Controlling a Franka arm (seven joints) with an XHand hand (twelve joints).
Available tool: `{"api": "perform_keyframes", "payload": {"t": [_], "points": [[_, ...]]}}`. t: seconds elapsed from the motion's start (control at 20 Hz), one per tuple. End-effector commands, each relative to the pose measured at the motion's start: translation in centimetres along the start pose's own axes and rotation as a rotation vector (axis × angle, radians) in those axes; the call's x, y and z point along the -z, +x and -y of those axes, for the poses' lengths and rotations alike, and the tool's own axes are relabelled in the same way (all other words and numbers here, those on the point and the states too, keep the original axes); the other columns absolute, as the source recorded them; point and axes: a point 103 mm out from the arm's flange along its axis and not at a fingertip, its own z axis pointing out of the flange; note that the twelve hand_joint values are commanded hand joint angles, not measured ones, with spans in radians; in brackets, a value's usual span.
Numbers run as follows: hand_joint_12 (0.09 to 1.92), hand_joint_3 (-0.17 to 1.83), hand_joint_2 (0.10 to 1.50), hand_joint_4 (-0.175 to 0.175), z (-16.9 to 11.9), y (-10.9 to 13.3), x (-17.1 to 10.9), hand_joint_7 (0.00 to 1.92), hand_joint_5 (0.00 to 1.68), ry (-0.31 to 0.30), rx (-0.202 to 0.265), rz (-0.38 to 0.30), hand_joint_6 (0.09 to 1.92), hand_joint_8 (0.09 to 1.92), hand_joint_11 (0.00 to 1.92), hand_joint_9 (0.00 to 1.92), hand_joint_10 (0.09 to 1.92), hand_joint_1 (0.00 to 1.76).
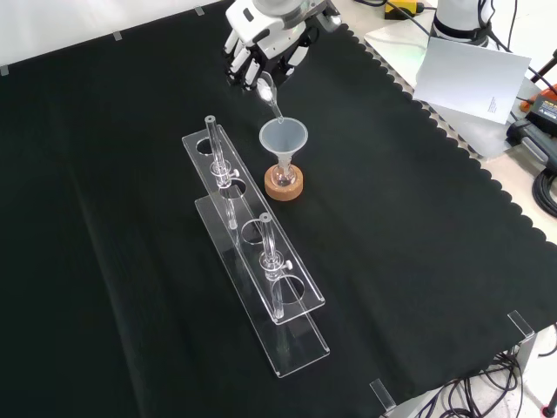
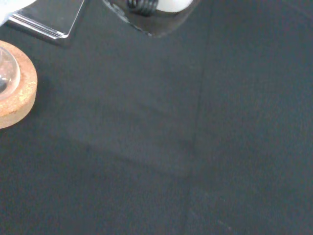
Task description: Pour all the NaCl from the weighing funnel into the round-bottom flask.
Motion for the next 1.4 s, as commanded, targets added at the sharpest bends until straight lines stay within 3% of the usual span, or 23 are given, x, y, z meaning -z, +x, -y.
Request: {"api": "perform_keyframes", "payload": {"t": [0.05, 0.25, 0.55, 1.4], "points": [[1.14, -0.17, 1.03, 0.175, 0.0, 0.6, 0.5, 0.55, 1.42, -0.004, 0.003, 0.033, 0.27, 0.59, 0.70, 0.93, 0.34, 1.13], [1.14, -0.17, 1.03, 0.175, -0.1, 0.7, 0.7, 0.55, 1.42, -0.011, 0.005, 0.047, 0.27, 0.59, 0.70, 0.93, 0.34, 1.13], [1.14, -0.17, 1.03, 0.175, -0.3, 1.1, 0.8, 0.54, 1.42, -0.009, 0.006, 0.140, 0.26, 0.59, 0.70, 0.93, 0.34, 1.13], [1.13, -0.17, 1.03, 0.175, -0.4, 1.5, 2.0, 0.53, 1.43, -0.030, 0.006, 0.290, 0.26, 0.59, 0.70, 0.93, 0.34, 1.13]]}}
